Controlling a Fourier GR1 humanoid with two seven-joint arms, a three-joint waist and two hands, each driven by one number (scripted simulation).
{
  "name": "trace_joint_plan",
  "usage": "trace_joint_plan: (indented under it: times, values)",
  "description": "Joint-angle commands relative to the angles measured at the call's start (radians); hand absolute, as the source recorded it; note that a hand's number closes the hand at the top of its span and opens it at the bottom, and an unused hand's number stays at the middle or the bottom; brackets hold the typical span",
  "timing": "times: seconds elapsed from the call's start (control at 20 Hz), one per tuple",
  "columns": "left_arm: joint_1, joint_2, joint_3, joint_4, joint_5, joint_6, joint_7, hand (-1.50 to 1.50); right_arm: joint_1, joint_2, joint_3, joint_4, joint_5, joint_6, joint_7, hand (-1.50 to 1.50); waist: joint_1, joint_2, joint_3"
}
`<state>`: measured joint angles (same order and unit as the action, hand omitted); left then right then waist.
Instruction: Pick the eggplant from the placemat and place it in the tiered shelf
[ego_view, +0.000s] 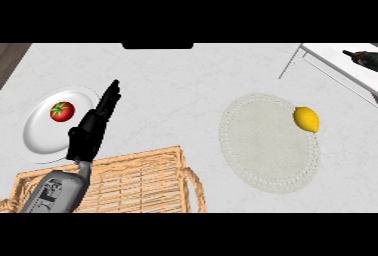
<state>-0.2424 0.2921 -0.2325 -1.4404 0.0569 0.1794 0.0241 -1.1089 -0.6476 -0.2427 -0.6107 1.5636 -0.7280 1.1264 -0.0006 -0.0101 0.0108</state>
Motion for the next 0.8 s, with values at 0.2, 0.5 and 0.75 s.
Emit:
trace_joint_plan:
  times: [0.2, 0.5, 0.75]
  values:
    - [0.060, -0.056, -0.024, 0.017, -0.016, 0.022, -0.018, 0.00, 0.019, 0.026, -0.096, -0.135, -0.113, -0.025, 0.008, -1.50, -0.003, 0.007, -0.011]
    - [0.044, -0.015, 0.024, 0.036, 0.019, -0.025, -0.017, 0.00, -0.003, 0.053, -0.112, -0.304, -0.032, -0.052, 0.086, -1.50, -0.009, 0.003, -0.012]
    - [0.045, -0.015, 0.020, 0.020, 0.019, -0.037, -0.002, 0.00, -0.027, 0.042, -0.170, -0.461, 0.060, -0.066, 0.124, -1.50, -0.014, 0.001, -0.012]
